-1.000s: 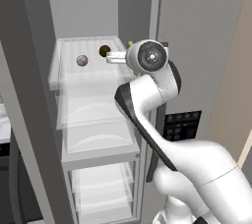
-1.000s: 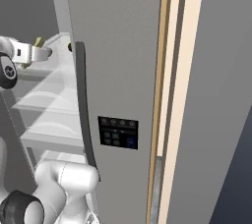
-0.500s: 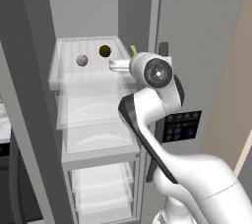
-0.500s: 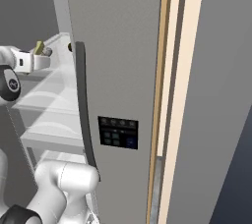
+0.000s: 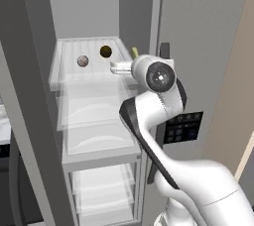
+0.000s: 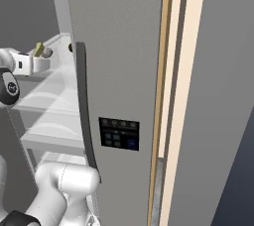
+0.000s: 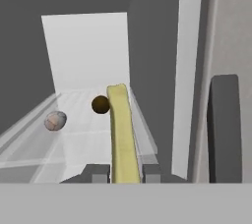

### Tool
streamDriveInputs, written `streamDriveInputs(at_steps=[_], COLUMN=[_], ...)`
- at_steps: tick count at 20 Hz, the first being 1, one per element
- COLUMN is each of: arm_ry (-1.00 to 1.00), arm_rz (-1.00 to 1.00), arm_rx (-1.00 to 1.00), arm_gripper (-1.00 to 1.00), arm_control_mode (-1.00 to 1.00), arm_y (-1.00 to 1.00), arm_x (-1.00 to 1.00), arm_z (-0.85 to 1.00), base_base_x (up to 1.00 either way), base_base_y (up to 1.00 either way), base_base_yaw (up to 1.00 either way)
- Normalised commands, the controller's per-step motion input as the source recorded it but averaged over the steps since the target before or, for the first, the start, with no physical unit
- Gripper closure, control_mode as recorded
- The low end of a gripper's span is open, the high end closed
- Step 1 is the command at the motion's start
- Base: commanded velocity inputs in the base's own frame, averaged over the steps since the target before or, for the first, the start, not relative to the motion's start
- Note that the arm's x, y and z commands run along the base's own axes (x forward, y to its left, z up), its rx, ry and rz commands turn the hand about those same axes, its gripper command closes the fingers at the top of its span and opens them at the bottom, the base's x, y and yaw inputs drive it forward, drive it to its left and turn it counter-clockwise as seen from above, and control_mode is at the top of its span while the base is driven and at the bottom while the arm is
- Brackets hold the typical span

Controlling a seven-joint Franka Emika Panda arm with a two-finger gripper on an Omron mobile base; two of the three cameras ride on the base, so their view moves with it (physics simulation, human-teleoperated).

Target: Pick the egg and butter from the fridge and place them by the bowl for mixing.

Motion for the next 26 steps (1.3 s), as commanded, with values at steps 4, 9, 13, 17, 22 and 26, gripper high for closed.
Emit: streamDriveInputs(at_steps=[4,9,13,17,22,26], arm_ry=[0.02,0.00,0.00,0.00,0.00,0.00], arm_rz=[0.00,0.00,0.00,0.00,0.00,0.00], arm_rx=[0.00,0.00,0.00,0.00,0.00,0.00], arm_gripper=[1.00,1.00,1.00,1.00,1.00,1.00], arm_control_mode=[1.00,1.00,1.00,1.00,1.00,1.00], arm_y=[0.00,0.00,0.00,0.00,0.00,0.00], arm_x=[-0.16,0.00,0.00,0.00,0.00,0.00], arm_z=[-0.06,0.00,0.00,0.00,0.00,0.00], base_base_x=[-0.59,-0.62,-0.42,-0.53,-0.98,-1.00], base_base_y=[-0.03,-0.31,-0.43,-0.28,-0.20,-0.11], base_base_yaw=[0.00,-0.14,-0.36,-0.21,0.08,0.25])
